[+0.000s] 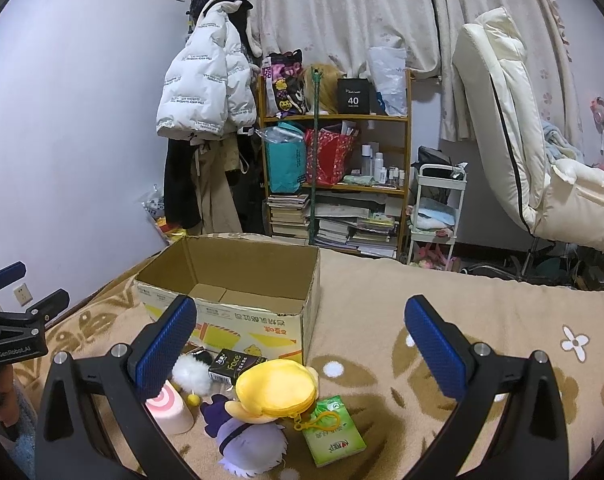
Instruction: Organize soft objects
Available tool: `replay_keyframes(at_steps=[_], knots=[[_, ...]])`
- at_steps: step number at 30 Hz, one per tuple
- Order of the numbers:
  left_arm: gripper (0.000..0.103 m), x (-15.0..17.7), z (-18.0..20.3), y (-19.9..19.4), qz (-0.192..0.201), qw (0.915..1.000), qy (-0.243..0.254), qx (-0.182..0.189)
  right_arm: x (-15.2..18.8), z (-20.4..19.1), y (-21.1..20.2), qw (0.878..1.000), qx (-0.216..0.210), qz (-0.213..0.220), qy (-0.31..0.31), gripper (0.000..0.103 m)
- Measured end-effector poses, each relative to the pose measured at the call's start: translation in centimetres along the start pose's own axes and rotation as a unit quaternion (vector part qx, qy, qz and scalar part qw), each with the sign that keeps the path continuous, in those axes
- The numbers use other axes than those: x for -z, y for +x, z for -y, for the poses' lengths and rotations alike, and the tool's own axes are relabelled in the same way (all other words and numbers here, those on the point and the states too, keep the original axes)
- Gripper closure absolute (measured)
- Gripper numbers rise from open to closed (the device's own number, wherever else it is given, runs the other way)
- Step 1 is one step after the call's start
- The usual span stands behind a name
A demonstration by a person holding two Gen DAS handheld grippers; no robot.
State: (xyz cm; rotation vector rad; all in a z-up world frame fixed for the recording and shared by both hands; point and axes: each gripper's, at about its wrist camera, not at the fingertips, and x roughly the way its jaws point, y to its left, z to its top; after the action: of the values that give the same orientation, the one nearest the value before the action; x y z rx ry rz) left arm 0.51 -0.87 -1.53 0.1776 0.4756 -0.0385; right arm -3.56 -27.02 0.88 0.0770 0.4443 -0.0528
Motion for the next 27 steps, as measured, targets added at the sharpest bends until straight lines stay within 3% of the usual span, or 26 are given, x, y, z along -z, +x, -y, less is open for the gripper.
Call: replay_keyframes(at_steps=[27], knots=[[0.0, -0.03, -0.06, 0.0, -0.001, 1.0, 0.001, -0.001, 0.03, -0.24, -0.05, 1.0, 0.001, 0.002, 0.001, 0.0]])
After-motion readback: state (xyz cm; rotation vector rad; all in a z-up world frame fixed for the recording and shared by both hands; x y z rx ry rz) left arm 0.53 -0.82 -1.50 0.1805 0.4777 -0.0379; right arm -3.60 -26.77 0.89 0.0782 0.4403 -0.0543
